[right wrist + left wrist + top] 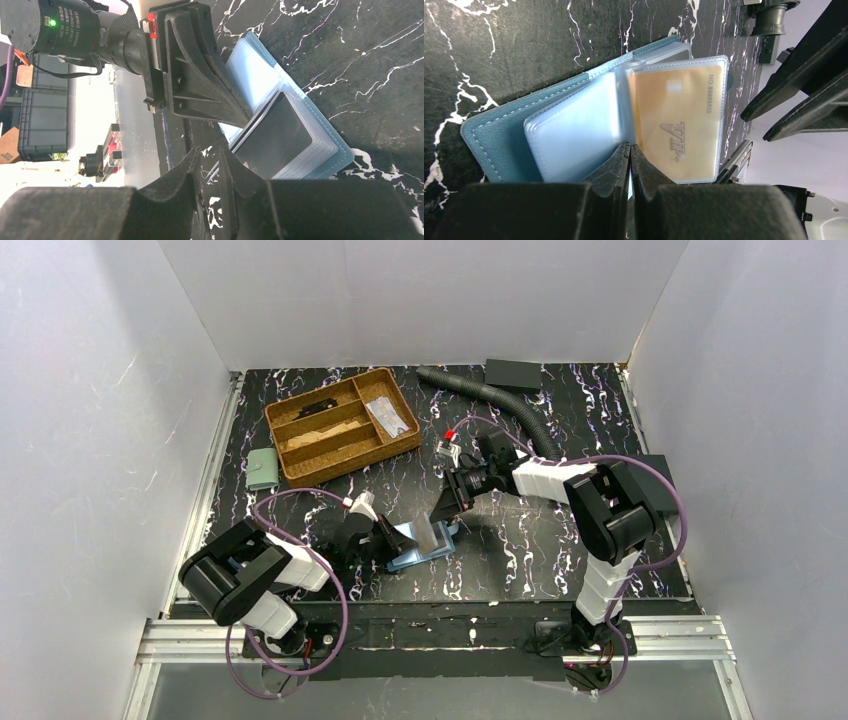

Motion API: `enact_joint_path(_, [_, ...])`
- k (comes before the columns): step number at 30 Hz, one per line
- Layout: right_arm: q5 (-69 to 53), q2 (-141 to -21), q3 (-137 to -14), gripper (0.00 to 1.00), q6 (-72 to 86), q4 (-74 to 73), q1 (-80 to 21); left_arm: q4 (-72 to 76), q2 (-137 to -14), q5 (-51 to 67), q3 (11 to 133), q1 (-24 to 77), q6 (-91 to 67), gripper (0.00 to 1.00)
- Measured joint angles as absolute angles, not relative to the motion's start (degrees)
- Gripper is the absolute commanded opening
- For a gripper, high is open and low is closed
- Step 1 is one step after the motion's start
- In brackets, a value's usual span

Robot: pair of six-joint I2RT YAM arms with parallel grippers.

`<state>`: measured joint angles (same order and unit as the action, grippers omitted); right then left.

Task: Take the credit cards out of the card holder
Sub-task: Remove the credit card from the card holder.

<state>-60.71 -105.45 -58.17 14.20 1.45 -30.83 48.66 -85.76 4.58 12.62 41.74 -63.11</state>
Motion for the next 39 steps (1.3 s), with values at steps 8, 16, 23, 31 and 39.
enact_joint_path(8, [-61.1, -105.5, -58.2, 0.29, 14.3, 1.3, -31.7, 49.3, -86.2, 4.8, 12.6, 41.7, -63.1, 0.04])
enact_joint_path(16, [-60.2, -106.3, -58.2, 0.3, 12.9, -0.9, -32.4, 49.6, -86.4, 4.9, 12.6, 41.7, -63.1, 0.04])
enact_joint_path(23, [-58.9, -106.7, -58.3, 0.31, 11.8, -3.1, -32.6, 49.8, -86.5, 5.0, 12.6, 41.7, -63.1, 0.04])
enact_joint_path(31, [-56.8, -107.5, -58.5, 0.36, 10.9, -4.7, -32.7, 50.0, -86.6, 5.0, 12.6, 41.7, -63.1, 0.04])
enact_joint_path(39, [-57.8, -109.1, -58.8, 0.26, 9.6, -6.2, -34.5, 50.2, -86.6, 5.7, 12.6, 41.4, -63.1, 0.16])
